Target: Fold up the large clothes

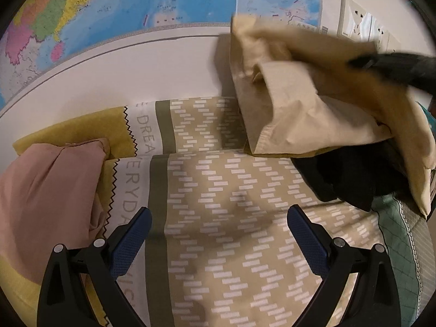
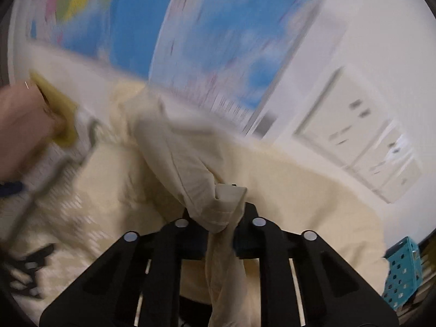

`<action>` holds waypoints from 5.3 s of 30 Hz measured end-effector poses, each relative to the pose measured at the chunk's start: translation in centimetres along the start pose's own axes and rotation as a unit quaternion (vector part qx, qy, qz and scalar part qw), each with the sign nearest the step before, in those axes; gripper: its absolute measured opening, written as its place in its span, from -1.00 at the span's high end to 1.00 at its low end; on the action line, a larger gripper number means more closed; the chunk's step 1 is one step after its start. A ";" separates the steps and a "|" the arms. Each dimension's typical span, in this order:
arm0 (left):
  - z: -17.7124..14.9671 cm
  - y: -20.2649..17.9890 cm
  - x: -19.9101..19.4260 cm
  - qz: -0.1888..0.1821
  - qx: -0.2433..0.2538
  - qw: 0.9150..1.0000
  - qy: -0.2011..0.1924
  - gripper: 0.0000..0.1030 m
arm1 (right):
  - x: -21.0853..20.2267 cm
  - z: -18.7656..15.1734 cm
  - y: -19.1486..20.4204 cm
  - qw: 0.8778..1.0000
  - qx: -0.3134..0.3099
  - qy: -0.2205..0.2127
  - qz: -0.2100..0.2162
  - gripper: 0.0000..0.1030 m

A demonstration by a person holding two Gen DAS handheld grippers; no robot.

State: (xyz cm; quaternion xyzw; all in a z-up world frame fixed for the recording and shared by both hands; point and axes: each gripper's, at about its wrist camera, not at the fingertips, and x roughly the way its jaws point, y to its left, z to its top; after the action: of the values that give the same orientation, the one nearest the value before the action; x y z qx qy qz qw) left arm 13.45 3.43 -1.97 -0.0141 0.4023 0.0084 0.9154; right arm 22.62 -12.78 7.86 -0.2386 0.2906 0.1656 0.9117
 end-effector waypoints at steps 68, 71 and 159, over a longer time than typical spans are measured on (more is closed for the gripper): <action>9.6 -5.5 -41.1 -0.118 0.143 0.872 -0.453 0.89 | -53.2 -6.8 -15.5 0.919 0.183 -0.347 0.047 0.85; 5.4 -3.7 -45.3 -0.055 0.157 0.867 -0.470 0.89 | -53.0 -8.1 -13.5 0.913 0.178 -0.353 0.104 0.85; -2.2 17.6 -10.2 -0.017 0.016 1.000 0.008 -0.46 | -15.2 -19.2 0.8 0.953 0.205 0.122 0.185 -0.83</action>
State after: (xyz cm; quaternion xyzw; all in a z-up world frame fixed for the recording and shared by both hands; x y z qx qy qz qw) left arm 4.46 20.94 3.72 -0.0063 0.4097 -0.0137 0.9121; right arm 1.87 -24.76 3.08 -0.0070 0.4659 0.2383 0.8521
